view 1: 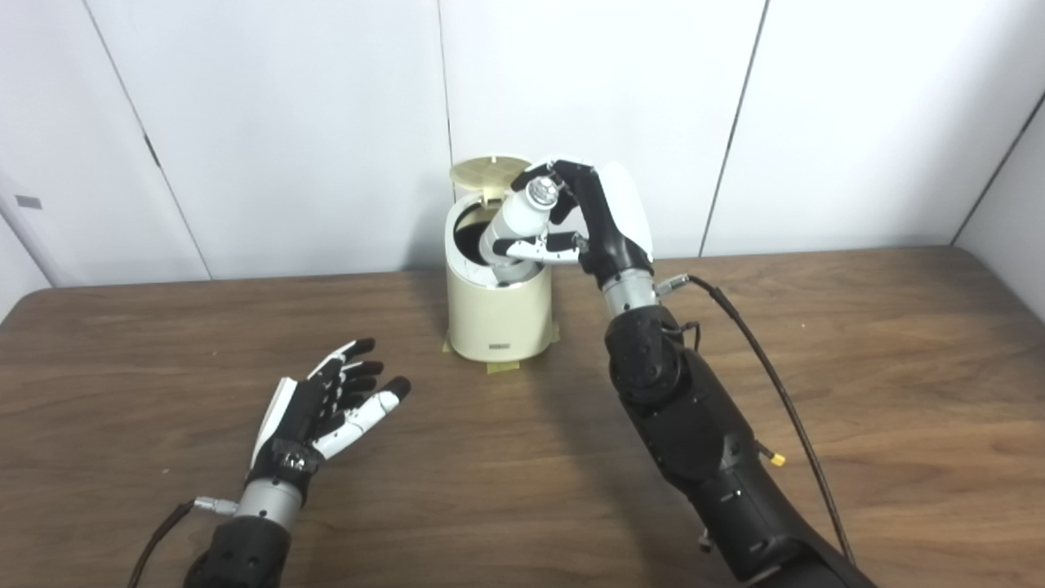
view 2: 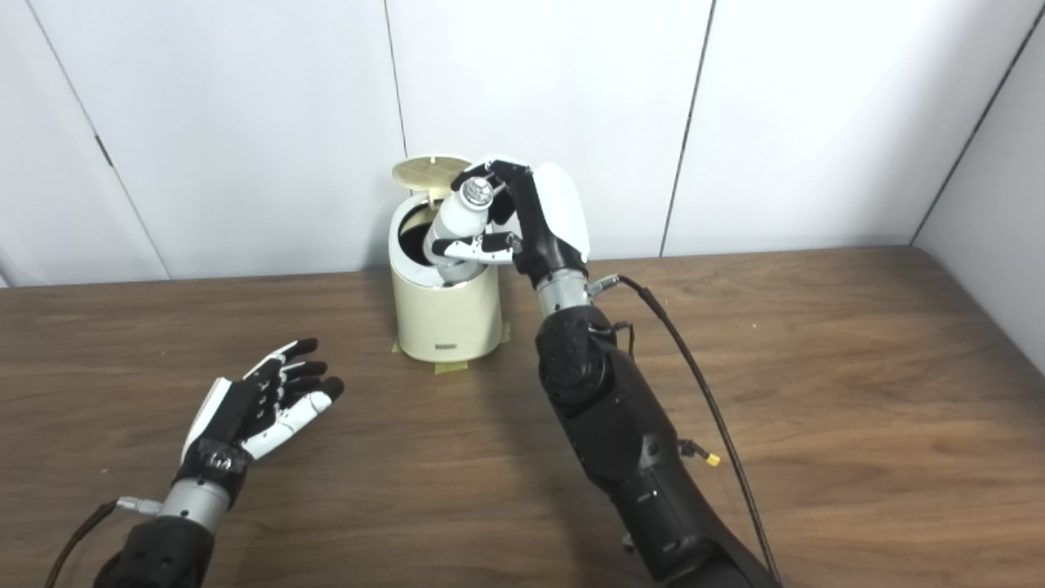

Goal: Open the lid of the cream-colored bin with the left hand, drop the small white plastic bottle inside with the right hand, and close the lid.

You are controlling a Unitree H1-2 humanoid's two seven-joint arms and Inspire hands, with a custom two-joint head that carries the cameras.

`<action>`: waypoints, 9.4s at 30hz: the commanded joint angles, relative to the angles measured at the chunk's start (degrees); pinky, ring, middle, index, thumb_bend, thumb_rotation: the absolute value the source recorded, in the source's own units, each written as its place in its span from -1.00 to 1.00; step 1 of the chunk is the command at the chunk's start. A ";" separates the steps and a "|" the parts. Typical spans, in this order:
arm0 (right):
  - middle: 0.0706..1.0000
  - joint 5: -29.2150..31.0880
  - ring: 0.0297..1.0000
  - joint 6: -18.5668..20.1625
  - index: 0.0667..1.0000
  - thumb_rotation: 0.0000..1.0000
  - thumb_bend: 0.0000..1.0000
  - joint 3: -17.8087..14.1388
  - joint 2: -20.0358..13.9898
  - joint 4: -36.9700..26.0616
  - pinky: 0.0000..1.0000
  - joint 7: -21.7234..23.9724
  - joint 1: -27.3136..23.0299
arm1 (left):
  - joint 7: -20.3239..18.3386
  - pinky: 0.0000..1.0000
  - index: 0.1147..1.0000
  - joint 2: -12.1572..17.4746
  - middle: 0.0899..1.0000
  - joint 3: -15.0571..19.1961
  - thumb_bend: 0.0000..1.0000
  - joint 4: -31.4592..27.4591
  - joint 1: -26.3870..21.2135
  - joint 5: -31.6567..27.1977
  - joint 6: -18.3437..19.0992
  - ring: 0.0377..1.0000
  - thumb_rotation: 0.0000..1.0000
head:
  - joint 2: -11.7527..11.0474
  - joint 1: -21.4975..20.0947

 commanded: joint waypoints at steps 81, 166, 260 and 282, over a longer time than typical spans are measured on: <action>0.73 29.90 0.72 18.24 0.61 1.00 0.24 -13.33 -2.53 -35.31 0.58 19.72 29.73 | -0.56 0.73 0.82 -2.18 0.74 3.65 0.13 1.03 -8.85 -9.99 0.91 0.75 1.00 | -1.38 0.45; 0.81 33.35 0.81 3.55 0.84 0.91 0.24 -13.86 -0.57 -29.33 0.70 17.40 36.71 | -1.75 0.67 0.32 4.76 0.33 -10.64 -0.10 30.49 -45.94 9.94 -15.44 0.51 0.97 | -5.02 1.24; 0.70 31.28 0.77 7.34 0.87 0.98 0.17 -14.39 -1.70 -30.20 0.69 15.28 35.82 | -3.62 0.79 0.39 13.21 0.47 -26.07 0.05 22.91 -35.79 50.00 -30.06 0.59 0.98 | -1.35 0.51; 0.70 30.12 0.74 8.01 0.85 1.00 0.17 -15.00 -1.72 -30.61 0.64 14.28 35.82 | -3.38 0.84 0.22 14.66 0.47 -29.66 -0.15 22.33 -34.93 56.96 -31.38 0.63 0.69 | -0.67 0.23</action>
